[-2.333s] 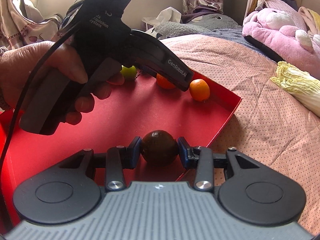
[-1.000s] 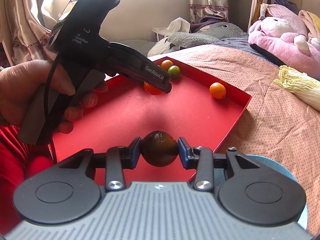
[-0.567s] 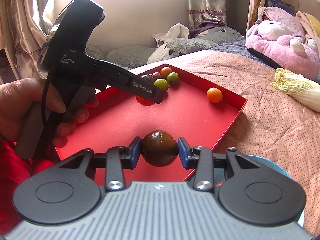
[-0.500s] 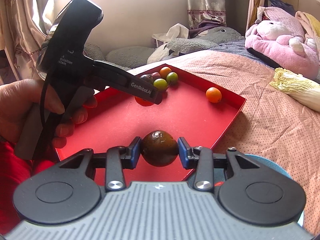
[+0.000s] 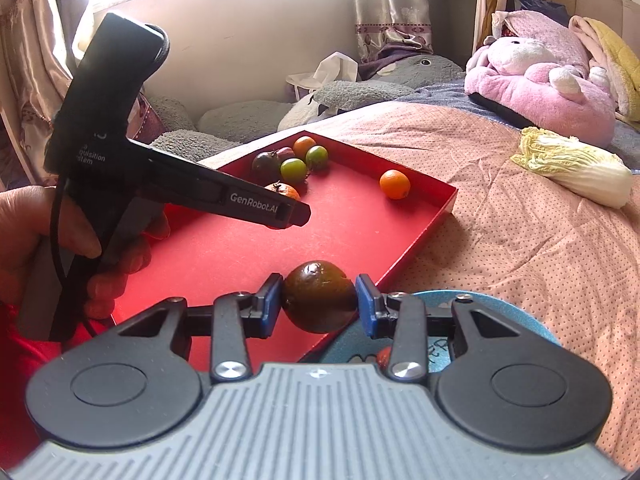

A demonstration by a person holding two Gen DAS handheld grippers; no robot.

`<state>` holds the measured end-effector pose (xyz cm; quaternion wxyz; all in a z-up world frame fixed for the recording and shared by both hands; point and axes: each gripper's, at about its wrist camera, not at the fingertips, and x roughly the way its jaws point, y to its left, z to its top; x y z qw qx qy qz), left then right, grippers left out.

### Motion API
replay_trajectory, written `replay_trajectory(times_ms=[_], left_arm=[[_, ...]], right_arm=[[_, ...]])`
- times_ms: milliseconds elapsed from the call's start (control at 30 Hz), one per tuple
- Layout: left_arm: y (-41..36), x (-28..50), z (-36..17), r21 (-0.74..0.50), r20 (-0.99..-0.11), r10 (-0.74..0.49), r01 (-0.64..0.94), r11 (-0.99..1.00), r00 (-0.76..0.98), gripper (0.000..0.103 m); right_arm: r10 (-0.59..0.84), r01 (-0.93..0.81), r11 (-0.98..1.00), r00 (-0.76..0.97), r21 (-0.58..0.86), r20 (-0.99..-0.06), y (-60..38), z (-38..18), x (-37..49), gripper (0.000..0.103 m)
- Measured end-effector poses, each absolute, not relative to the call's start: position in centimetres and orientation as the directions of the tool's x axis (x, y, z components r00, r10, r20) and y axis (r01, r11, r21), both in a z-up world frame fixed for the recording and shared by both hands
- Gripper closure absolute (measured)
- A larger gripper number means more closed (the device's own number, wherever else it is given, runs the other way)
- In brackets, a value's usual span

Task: Organize fruits
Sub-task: 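Carry the brown tomato toward the blue plate with the right tool while the left tool carries the tangerine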

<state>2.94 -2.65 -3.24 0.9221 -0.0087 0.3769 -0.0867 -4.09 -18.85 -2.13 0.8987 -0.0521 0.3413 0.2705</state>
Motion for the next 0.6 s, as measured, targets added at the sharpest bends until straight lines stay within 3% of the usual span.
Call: replay_trajectory(times_ms=[600], left_arm=[[-7.5, 1.2, -3.2, -0.121, -0.668, -0.288, 0.282, 0.952, 0.686, 0.061]], right_arm=[[0.354, -0.415, 0.907, 0.650, 0.075, -0.673, -24.9, -2.8, -5.7, 0.058]])
